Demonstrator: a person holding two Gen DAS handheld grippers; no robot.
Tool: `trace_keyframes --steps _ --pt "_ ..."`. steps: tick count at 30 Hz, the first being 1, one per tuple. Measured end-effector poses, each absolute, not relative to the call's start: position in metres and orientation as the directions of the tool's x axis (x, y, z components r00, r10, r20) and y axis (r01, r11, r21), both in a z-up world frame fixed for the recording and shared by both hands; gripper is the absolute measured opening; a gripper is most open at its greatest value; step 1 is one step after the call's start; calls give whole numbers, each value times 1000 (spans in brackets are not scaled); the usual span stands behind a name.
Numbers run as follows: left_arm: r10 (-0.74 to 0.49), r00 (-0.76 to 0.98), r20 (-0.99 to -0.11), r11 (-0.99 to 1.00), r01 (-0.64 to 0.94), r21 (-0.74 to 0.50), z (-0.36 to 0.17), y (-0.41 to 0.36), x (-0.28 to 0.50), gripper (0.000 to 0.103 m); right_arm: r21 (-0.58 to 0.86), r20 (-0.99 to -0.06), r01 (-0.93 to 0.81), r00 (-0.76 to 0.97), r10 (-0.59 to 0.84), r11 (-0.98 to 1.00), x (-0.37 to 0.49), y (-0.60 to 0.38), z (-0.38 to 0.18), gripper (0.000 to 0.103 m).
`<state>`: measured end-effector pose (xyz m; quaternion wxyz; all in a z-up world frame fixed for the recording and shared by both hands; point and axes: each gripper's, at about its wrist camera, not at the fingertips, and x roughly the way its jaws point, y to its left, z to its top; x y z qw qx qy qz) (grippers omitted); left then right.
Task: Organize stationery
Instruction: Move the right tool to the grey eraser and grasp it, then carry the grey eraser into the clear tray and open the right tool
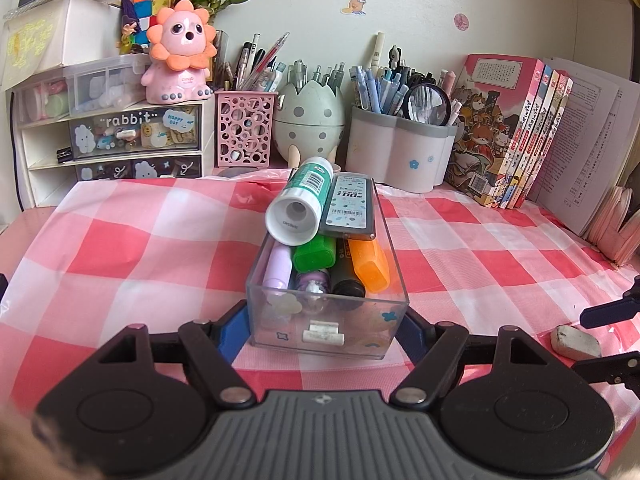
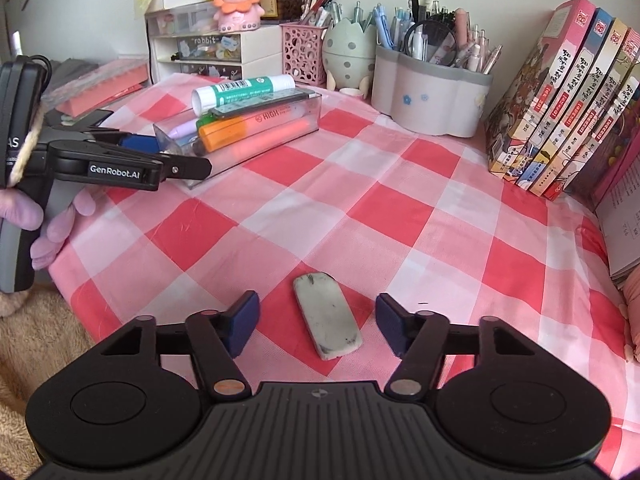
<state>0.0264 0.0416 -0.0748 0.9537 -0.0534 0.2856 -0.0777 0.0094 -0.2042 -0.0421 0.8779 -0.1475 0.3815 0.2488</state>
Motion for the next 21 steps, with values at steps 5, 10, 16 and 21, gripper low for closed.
trace_keyframes --steps 5,10,16,21 --pt "-178 825 -536 982 118 -146 -75 41 26 50 -66 -749 -552 578 324 832 12 -205 -43 46" --pt "-178 825 -536 982 118 -146 -75 41 26 50 -70 -751 -556 576 323 828 13 -204 -42 40" --pt "-178 825 -536 982 118 -146 -75 41 26 50 -77 -759 -559 570 315 826 16 -202 -40 32" --pt "-178 825 -536 982 118 -146 -75 41 26 50 -101 -768 -577 563 305 811 20 -194 -37 27"
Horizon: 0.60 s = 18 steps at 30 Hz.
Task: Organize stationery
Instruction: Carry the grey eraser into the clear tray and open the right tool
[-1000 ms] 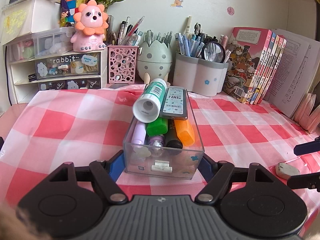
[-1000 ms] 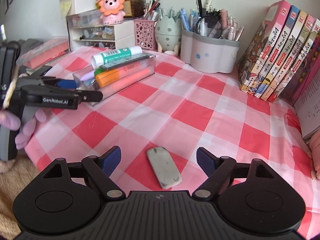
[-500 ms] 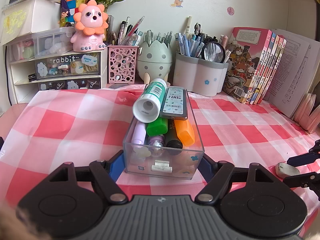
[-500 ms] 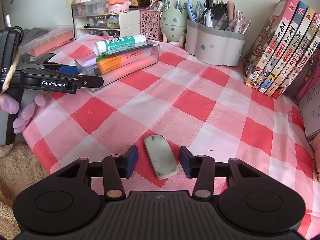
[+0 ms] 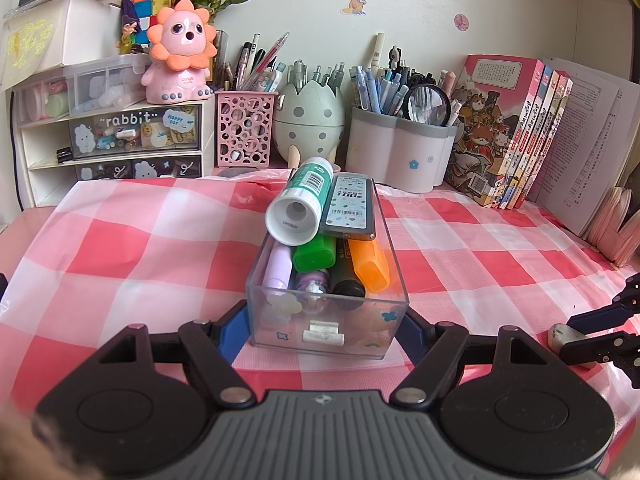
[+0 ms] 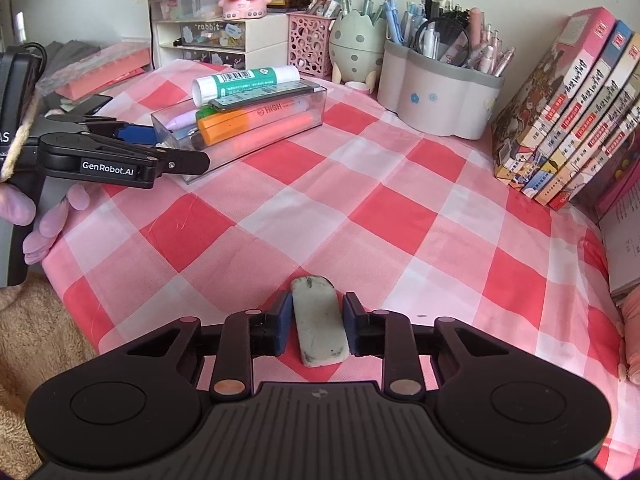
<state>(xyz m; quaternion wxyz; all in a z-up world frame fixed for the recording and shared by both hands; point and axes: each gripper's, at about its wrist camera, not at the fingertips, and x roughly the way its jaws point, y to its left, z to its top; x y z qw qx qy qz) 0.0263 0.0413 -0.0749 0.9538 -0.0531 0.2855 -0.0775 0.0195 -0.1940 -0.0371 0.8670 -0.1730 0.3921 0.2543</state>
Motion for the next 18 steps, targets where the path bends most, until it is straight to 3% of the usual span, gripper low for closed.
trace_keyframes --steps 18 --pt "-178 825 -536 982 118 -145 -75 41 26 50 -114 -727 -635 577 371 764 41 -155 -8 25"
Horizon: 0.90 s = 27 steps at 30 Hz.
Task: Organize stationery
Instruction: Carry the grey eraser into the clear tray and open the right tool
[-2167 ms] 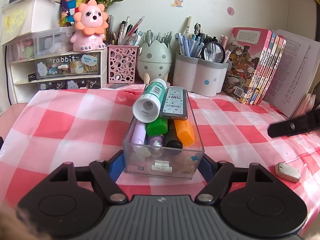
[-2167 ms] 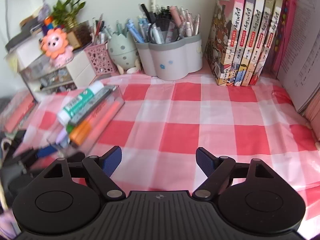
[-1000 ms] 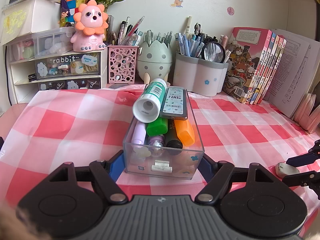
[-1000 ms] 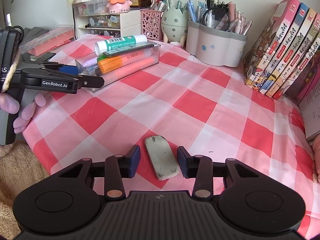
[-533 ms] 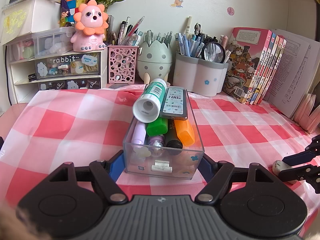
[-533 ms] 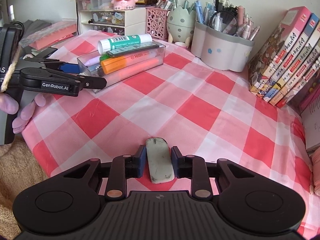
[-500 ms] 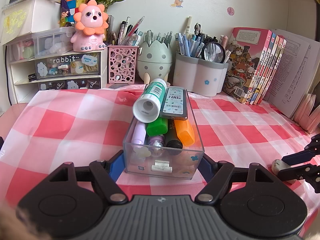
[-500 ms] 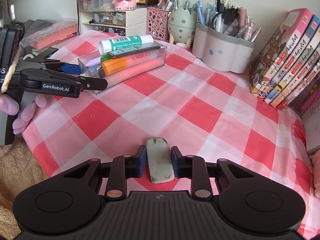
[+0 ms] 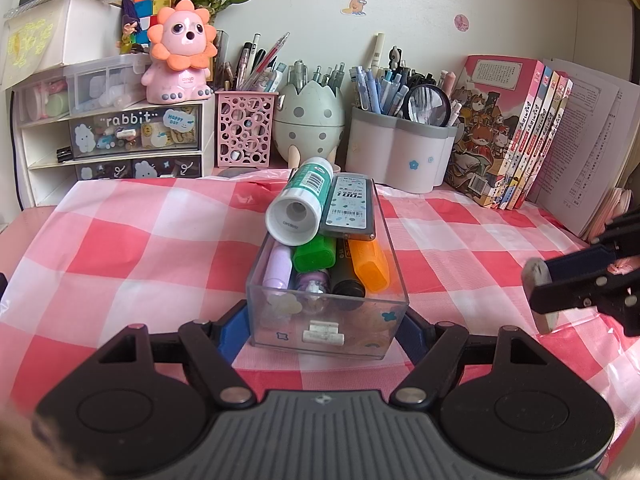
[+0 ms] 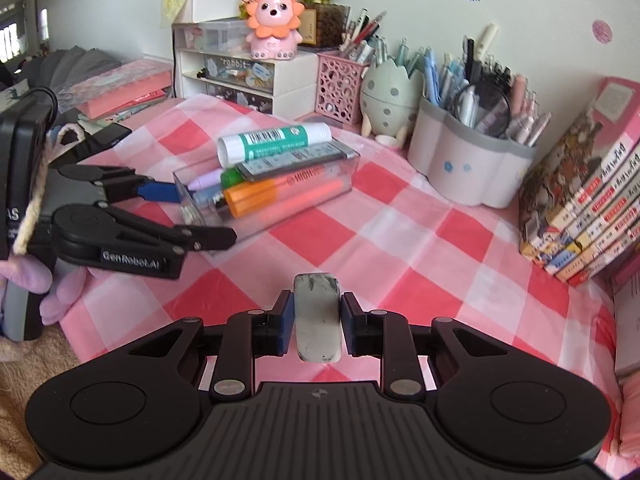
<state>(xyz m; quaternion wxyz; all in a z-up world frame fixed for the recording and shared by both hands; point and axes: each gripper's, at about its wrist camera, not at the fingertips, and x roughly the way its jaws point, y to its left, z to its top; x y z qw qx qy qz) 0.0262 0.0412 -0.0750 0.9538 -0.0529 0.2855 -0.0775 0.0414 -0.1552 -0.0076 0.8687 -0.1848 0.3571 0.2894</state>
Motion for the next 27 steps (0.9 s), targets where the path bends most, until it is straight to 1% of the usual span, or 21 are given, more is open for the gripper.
trace_keyframes --steps 8,13,20,27 --pt "-178 825 -536 982 118 -145 -75 41 26 50 -85 -691 -697 556 461 712 54 -126 17 25" --pt "-178 825 -536 982 118 -145 -75 41 26 50 -23 -689 -767 477 546 641 66 -98 24 25" --pt "-178 825 -536 982 118 -145 -75 41 26 50 -17 -730 -816 405 550 578 80 -61 15 25" --pt "-178 825 -536 982 118 -145 -75 41 26 50 27 -756 -828 349 554 559 93 -54 7 25"
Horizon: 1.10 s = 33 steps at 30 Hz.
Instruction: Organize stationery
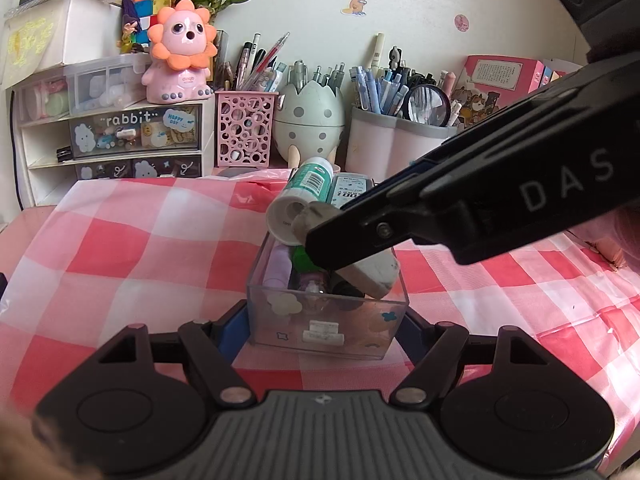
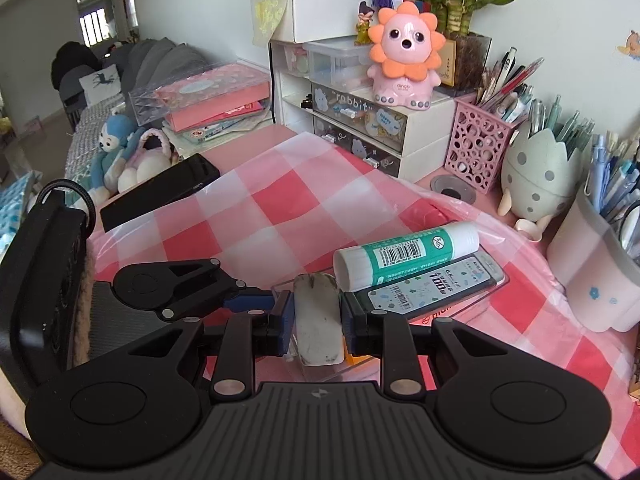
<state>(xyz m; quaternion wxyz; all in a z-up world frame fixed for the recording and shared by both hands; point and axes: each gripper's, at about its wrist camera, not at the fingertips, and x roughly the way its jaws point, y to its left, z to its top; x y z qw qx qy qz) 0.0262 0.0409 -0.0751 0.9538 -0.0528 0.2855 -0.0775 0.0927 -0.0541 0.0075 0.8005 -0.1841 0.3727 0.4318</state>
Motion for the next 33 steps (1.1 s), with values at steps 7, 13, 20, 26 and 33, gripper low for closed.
trace_keyframes --steps 7,13,20,26,33 --pt "-178 825 -537 982 118 -145 -75 41 26 50 59 -751 -820 340 566 570 97 -59 8 44" --pt "-184 820 -542 981 124 -146 -74 41 26 49 68 -727 -758 408 552 649 95 -78 16 55" --pt "-189 770 -609 982 150 -115 -69 37 27 56 116 -681 -605 529 506 788 80 -117 23 71" --pt "-197 708 -678 980 149 -129 -57 34 18 62 159 -675 -407 620 400 899 56 -146 26 79" --pt "-169 668 -725 986 106 -132 -30 28 0 75 163 -653 -227 704 278 960 11 -163 34 89"
